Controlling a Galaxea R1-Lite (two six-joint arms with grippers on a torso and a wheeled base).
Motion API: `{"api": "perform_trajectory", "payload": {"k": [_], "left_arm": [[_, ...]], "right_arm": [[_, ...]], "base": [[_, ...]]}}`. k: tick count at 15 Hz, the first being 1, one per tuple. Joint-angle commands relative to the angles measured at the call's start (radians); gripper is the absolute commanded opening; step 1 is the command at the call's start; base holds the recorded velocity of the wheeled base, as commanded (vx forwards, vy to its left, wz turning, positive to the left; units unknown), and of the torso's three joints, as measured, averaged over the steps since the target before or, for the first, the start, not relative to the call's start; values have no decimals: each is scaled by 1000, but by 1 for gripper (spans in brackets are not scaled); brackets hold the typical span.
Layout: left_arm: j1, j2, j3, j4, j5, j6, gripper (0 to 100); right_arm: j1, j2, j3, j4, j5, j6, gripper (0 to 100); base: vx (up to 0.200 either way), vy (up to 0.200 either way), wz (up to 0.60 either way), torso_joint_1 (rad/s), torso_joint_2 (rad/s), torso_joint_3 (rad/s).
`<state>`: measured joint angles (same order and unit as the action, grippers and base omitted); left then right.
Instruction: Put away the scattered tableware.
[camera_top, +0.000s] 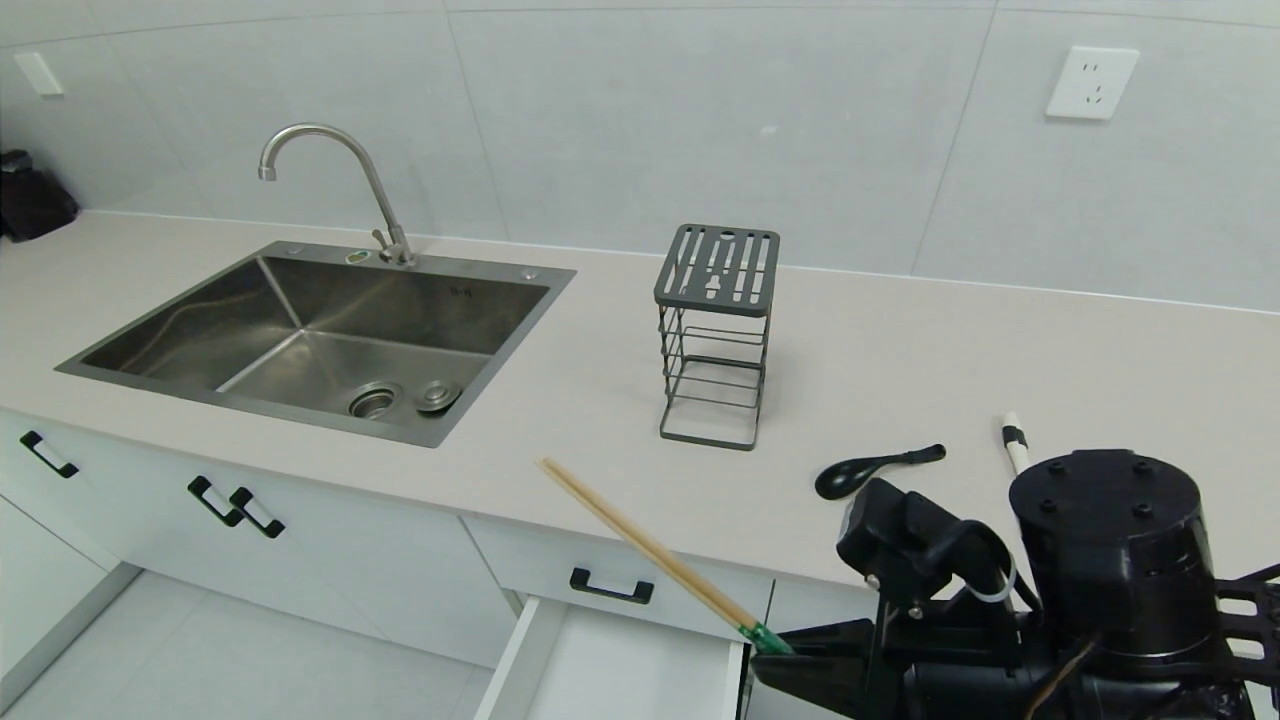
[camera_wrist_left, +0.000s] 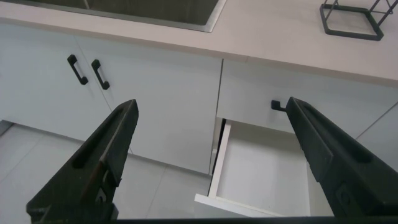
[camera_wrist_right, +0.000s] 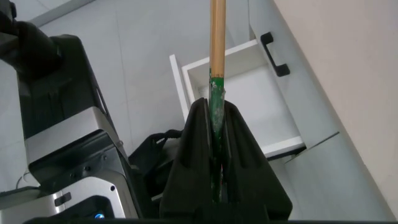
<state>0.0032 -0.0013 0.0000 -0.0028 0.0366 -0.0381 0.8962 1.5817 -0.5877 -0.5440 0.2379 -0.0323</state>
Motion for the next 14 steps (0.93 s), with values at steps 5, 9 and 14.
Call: {"api": "perform_trajectory", "payload": {"k": [5, 9, 14], "left_arm": [[1, 1, 0, 0, 0, 0, 100], [1, 1, 0, 0, 0, 0, 100], [1, 1, 0, 0, 0, 0, 100]], "right_arm": [[21, 37, 0, 1, -8, -55, 0], [21, 49, -35, 9, -31, -121, 0], [-8, 52, -63, 44, -123, -313, 0]], "base": [[0, 0, 0, 0, 0, 0], [0, 0, 0, 0, 0, 0], [0, 0, 0, -62, 123, 65]]}}
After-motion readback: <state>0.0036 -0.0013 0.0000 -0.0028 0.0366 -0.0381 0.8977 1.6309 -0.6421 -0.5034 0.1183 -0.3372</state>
